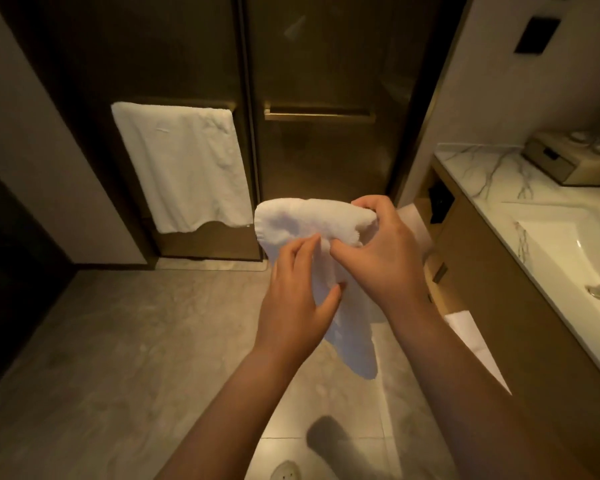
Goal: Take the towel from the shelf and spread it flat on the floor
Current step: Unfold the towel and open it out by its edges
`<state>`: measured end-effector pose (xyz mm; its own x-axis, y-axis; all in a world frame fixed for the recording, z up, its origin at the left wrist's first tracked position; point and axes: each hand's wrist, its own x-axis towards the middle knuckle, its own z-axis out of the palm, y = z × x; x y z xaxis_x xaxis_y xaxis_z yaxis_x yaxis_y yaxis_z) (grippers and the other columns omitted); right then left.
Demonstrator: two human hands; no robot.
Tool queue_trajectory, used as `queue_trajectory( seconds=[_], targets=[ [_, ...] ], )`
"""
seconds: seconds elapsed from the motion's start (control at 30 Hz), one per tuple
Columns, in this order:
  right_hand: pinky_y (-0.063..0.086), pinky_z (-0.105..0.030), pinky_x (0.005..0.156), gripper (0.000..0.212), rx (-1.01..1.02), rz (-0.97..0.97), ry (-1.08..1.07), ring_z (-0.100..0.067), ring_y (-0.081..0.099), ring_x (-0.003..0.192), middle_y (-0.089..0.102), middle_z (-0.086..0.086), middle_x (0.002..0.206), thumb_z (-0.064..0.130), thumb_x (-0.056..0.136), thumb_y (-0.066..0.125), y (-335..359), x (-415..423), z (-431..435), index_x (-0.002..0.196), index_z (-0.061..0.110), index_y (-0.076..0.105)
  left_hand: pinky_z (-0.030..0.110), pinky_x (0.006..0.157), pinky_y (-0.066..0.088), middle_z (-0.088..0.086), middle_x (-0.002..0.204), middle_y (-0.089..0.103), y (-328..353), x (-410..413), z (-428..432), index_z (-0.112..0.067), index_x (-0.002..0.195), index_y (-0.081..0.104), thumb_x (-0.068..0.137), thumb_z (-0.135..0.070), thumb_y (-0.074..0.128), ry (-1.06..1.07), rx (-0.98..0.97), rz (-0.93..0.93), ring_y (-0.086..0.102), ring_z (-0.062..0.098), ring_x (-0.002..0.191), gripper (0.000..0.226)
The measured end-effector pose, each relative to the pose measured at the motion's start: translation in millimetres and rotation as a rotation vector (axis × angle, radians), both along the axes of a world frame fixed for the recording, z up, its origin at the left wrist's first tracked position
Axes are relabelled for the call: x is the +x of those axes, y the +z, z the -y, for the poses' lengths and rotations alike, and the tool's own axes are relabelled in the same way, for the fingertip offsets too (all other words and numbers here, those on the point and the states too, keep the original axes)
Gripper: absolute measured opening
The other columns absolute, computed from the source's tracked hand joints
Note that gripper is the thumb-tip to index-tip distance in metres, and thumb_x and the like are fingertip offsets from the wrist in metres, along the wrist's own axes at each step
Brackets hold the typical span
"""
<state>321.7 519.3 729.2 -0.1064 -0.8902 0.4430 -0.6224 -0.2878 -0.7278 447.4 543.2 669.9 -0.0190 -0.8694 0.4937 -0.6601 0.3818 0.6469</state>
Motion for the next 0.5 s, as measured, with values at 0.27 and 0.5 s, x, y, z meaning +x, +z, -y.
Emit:
queue_trajectory(
  seconds=[0.27, 0.5],
  targets=[
    [0.036, -0.001, 0.053, 0.05, 0.103, 0.013, 0.014, 0.005, 0.049, 0.074, 0.051, 0.017, 0.1, 0.046, 0.075, 0.075, -13, -5, -105, 0.113, 0.035, 0.045, 0.005, 0.088, 0.031, -0.002, 0.138, 0.042, -8, -18, -104, -0.026, 0.138, 0.034, 0.084, -0.04, 0.062, -0.009, 0.102, -0.098, 0.037, -0.001, 0.118, 0.063],
    [0.035, -0.007, 0.063, 0.046, 0.172, 0.027, 0.099, 0.003, 0.053, 0.079, 0.053, 0.02, 0.1, 0.053, 0.081, 0.065, 2, 6, -170, 0.118, 0.03, 0.052, 0.022, 0.091, 0.05, -0.005, 0.137, 0.037, 12, 5, -171, -0.022, 0.141, 0.036, 0.091, -0.022, 0.057, -0.172, 0.266, -0.292, 0.045, -0.002, 0.115, 0.054]
  ],
)
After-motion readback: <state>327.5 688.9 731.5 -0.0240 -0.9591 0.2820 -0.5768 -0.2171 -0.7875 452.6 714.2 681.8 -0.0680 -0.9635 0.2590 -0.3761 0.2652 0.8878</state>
